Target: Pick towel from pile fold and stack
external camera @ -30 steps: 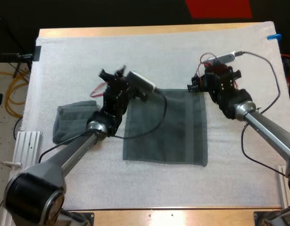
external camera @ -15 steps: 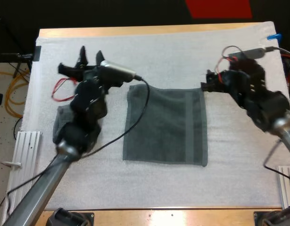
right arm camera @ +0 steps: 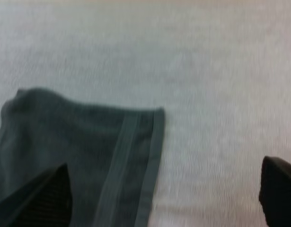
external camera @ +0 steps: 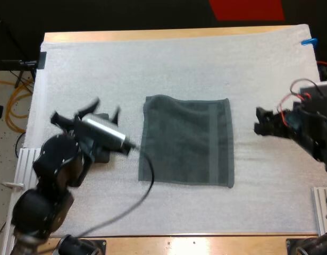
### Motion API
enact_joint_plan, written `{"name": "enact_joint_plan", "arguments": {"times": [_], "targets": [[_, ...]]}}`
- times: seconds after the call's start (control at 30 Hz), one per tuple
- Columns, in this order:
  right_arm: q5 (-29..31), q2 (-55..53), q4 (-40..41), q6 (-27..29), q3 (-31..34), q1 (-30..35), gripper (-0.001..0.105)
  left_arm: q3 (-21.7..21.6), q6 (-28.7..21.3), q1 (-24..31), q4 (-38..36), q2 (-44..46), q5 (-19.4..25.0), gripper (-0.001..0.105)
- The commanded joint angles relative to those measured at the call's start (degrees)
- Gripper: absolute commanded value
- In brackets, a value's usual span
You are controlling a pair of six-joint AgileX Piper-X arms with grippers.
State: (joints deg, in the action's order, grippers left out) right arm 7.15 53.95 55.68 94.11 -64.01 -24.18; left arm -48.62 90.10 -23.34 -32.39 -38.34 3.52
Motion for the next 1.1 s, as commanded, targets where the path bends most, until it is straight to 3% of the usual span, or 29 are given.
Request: {"name": "enact_joint_plan", "arguments": {"times": [0.0,0.2,0.3,0.43,0.57,0.8,1.07], "targets": [[-0.79,-1.21,2.80,-0.94,-0.49,-0.07,0.078,-0.39,3.09,-0.30,-4.64,1.23,-6.01,0.044],[-2.49,-4.05,11.92,-2.99,0.27,-0.07,0.078,-0.39,6.28,-0.30,-20.55,3.47,-17.63,0.044],[-5.25,-5.20,12.11,-4.49,3.42,-0.07,0.078,-0.17,6.05,-0.30,-26.35,3.30,-19.63,0.044],[-7.91,-5.46,11.26,-5.71,10.09,-0.07,0.078,2.11,6.03,-0.30,-27.48,3.03,-19.64,0.044],[-10.52,-5.46,3.68,-10.64,20.79,-0.07,0.078,5.96,6.46,-0.30,-27.31,2.36,-19.64,0.044],[-23.02,-1.41,-11.95,-22.85,35.64,-0.07,0.078,8.87,8.87,-0.30,-27.32,0.63,-19.89,0.044],[-32.04,11.40,-26.86,-29.12,39.35,-0.07,0.078,8.86,8.86,-0.30,-26.91,-0.33,-20.02,0.044]]}}
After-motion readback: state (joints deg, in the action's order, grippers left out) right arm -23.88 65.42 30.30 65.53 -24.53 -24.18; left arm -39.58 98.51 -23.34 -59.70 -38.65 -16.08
